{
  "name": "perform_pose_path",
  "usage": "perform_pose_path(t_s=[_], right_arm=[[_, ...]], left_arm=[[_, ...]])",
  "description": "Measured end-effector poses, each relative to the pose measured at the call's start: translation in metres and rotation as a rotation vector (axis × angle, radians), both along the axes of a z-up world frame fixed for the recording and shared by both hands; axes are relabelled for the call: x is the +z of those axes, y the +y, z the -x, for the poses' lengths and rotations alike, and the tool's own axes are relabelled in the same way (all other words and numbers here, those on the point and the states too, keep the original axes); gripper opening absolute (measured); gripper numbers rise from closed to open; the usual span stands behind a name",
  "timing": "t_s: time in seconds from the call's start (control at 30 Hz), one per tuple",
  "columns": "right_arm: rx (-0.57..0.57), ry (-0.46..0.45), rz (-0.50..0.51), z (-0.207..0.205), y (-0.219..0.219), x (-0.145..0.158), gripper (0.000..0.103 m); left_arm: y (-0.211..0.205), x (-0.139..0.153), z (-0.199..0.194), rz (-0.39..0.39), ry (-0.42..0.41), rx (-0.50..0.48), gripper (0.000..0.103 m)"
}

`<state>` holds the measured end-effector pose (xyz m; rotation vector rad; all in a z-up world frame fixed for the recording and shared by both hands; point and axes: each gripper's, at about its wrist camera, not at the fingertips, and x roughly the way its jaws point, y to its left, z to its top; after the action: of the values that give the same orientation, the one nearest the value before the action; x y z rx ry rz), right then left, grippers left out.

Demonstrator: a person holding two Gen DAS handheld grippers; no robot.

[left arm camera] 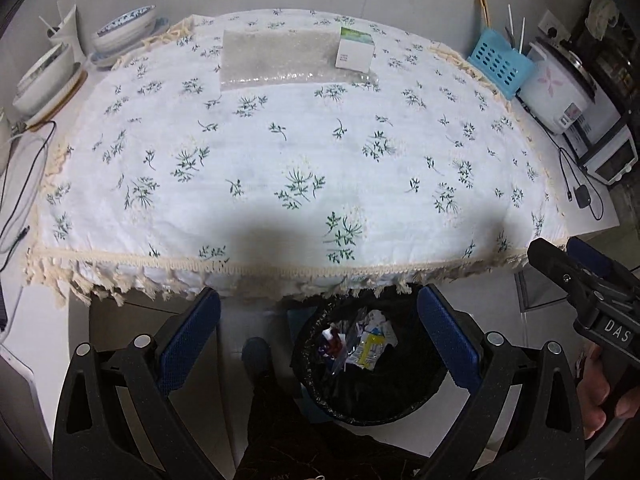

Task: Collect trash
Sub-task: 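Raise both tools from the bin back over the tablecloth, then grasp the bubble wrap with the left gripper while the right gripper grasps the medicine box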

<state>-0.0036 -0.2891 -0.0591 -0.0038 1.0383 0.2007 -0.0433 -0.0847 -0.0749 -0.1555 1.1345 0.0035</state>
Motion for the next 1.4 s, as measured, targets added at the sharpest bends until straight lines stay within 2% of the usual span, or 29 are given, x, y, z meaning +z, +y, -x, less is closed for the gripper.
perform_pose_path(t_s=[0.27, 0.83, 1.4], right_arm=[[0.01, -0.032, 0.0, -0.03, 0.014, 0.022, 0.095], [0.047, -0.046, 0.025, -0.107, 0.068, 0.044, 0.095], [0.014, 0.004, 0.022, -0.212, 0.125, 0.033, 0.095]], left_arm=[[0.018, 0.022, -0.027, -0.002, -0.019, 0.012, 0.097], [0.071, 0.032, -0.095, 0.009, -0.009, 0.039, 0.097], [0.132, 0.02, -0.183, 0.002, 0.022, 0.041, 0.097]])
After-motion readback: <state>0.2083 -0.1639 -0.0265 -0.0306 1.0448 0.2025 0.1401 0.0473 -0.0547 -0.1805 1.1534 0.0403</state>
